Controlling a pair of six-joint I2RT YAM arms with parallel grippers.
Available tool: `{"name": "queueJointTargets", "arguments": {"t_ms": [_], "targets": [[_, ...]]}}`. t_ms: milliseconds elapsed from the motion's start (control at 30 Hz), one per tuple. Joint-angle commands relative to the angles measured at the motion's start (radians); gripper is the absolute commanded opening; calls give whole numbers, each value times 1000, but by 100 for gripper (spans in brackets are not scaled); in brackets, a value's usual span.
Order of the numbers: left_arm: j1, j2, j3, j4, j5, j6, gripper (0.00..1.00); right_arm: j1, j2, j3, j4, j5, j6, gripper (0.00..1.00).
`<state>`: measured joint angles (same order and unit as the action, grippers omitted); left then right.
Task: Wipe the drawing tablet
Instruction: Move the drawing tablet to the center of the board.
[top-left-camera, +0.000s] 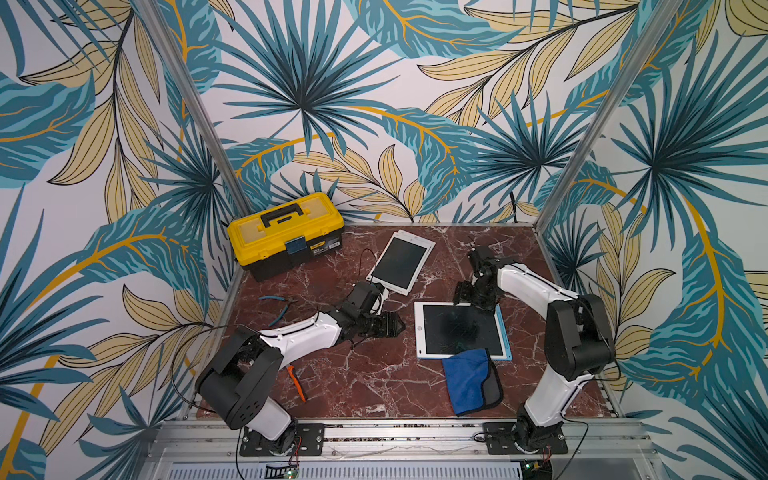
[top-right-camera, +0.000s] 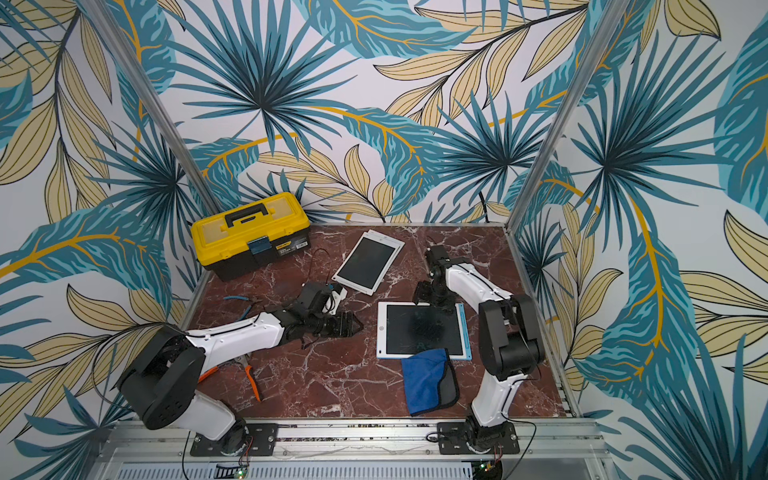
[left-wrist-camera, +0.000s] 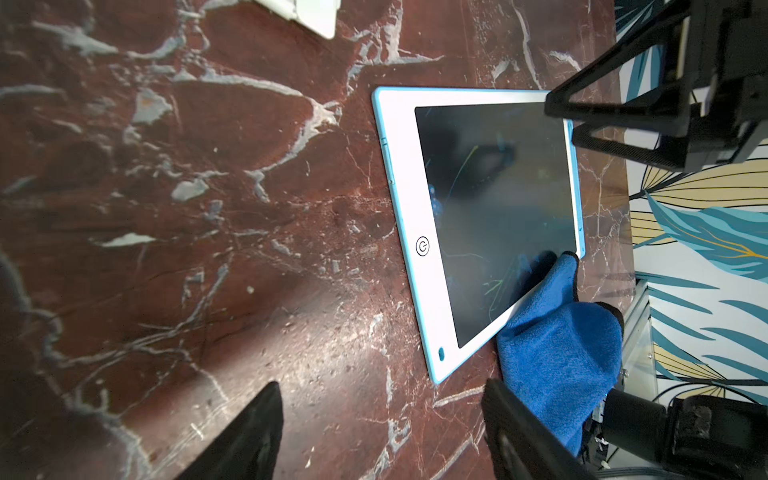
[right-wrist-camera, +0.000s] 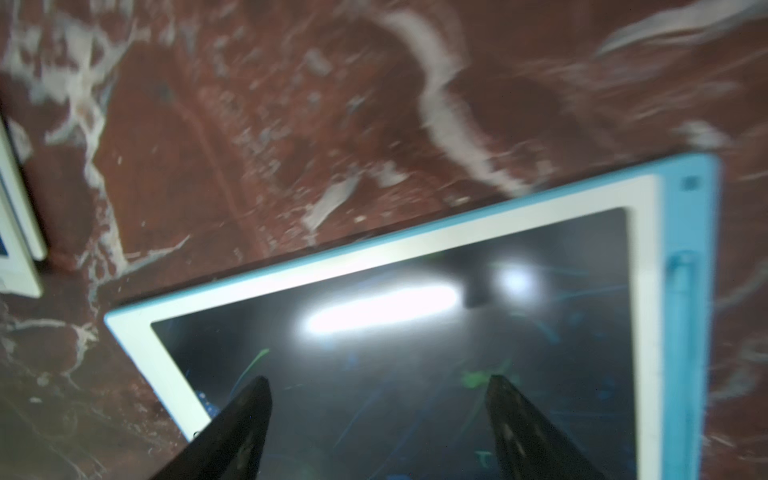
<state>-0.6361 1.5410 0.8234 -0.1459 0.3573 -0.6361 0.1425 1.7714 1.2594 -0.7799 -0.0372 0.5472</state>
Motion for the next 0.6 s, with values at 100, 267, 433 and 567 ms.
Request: {"name": "queueJointTargets", "arguments": {"t_ms": [100, 267, 433, 567], "targets": [[-5, 52, 54, 8, 28, 13, 78, -179, -2, -15, -32, 51, -50, 84], [-5, 90, 89, 8, 35, 15, 78, -207, 112, 36, -50, 62, -92, 84], [-5, 97, 90, 8, 39, 15, 78, -216, 183, 63, -40, 53, -102, 83], [-5, 97, 88, 8, 39, 16, 78, -219, 195, 56, -34, 31, -113, 83]]}}
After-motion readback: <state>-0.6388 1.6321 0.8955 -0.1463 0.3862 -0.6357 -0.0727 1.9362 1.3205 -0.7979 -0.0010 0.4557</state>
